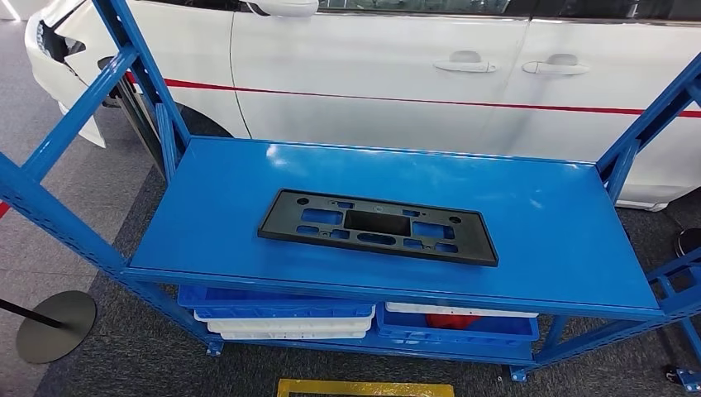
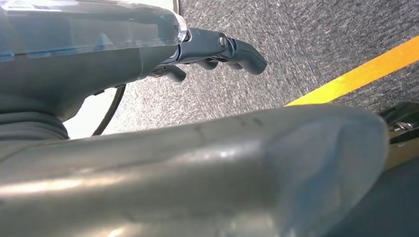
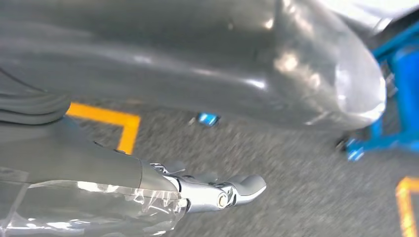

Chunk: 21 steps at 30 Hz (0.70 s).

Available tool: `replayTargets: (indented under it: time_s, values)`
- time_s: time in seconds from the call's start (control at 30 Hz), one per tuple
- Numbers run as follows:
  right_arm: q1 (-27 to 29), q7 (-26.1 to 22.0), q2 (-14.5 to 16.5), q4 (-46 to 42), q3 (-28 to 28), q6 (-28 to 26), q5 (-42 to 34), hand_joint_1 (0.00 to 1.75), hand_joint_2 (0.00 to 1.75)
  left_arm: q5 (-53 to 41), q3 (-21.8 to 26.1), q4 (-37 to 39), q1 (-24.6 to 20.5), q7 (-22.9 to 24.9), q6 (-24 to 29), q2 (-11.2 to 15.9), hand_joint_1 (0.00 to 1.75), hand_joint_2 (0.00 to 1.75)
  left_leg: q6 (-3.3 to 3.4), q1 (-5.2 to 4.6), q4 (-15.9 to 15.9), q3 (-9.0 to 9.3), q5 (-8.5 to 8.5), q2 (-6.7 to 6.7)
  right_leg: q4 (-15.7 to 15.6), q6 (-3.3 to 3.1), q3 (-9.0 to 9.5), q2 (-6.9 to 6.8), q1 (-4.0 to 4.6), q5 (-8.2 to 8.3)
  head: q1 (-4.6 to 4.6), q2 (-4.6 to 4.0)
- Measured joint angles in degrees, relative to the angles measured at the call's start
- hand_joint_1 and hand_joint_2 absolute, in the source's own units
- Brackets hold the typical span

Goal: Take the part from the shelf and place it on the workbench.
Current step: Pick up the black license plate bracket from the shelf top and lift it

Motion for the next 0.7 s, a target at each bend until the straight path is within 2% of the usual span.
replayTargets:
  time_s: [0.13,0.33,0.5,0.7]
  values:
    - [-0.58,0.48,1.67,-5.59,3.25,5.90,-3.24,0.00,0.00,0.32,-0.33,0.00,0.00,-0.23,0.20,0.00,0.00,0.00,0.02,0.00,0.00,0.02,0.03,0.01,0.00,0.00,0.01,-0.01,0.00,0.00,0.00,0.00]
    - [0.53,5.62,6.01,-18.47,10.33,11.84,-12.20,0.00,0.00,0.65,-0.95,0.00,-0.14,-0.83,0.25,0.00,0.00,0.00,0.03,0.00,0.00,0.02,0.04,0.01,0.02,0.00,-0.03,-0.01,0.00,0.00,0.00,0.00]
    - [2.58,8.05,8.89,-28.80,16.96,13.62,-18.24,0.00,0.00,1.27,-1.02,0.00,-0.23,-0.87,0.04,-0.01,0.00,0.00,0.03,0.00,0.00,0.00,0.04,0.01,0.05,-0.01,-0.05,0.00,0.00,0.00,0.00,0.00]
    - [4.35,8.77,10.38,-36.30,22.57,13.81,-21.98,0.00,0.00,1.66,-1.24,0.00,-0.22,-0.88,-0.05,-0.13,0.00,0.00,0.03,0.00,0.00,0.00,0.04,0.01,0.05,-0.01,-0.05,0.00,0.00,0.00,0.00,0.00]
